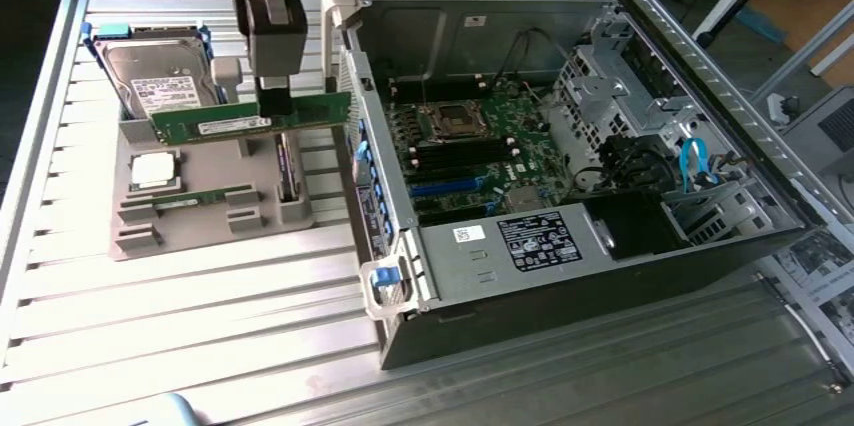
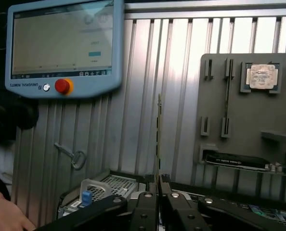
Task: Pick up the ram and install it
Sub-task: 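Pick up the ram and move it above insertion slot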
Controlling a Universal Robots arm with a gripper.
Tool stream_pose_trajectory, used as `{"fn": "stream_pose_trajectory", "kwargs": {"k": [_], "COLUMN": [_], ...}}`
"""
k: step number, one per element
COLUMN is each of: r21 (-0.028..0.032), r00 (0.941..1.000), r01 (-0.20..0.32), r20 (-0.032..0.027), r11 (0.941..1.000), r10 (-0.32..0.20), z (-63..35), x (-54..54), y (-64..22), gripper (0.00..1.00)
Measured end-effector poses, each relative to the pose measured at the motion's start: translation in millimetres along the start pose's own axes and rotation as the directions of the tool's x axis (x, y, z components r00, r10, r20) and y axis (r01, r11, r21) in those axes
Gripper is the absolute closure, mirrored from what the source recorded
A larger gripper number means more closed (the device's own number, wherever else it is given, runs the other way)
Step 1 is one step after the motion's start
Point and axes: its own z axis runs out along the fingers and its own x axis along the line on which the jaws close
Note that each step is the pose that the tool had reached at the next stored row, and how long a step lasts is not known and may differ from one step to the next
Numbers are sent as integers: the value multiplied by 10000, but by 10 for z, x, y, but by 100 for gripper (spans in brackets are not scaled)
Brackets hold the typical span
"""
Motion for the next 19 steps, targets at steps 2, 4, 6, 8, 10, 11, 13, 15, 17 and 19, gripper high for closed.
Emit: {"fn": "stream_pose_trajectory", "kwargs": {"k": [2,4,6,8,10,11,13,15,17,19], "r21": [-6,-11,-16,-21,-29,-30,-36,-41,-47,-51], "r00": [10000,9999,9999,9998,9996,9996,9994,9992,9990,9988], "r01": [-2,-3,-5,-7,-9,-10,-12,-14,-16,-18], "r20": [-55,-107,-158,-207,-277,-298,-349,-396,-444,-489], "r11": [10000,10000,10000,10000,10000,10000,10000,10000,10000,10000], "r10": [2,3,5,7,9,10,11,12,14,15], "z": [-1,-2,-3,-4,-6,-6,-8,-9,-11,-12], "x": [1,2,3,4,6,7,8,9,10,11], "y": [-24,-47,-71,-96,-130,-141,-168,-192,-216,-241], "gripper": [87,87,87,87,87,87,87,87,87,87]}}
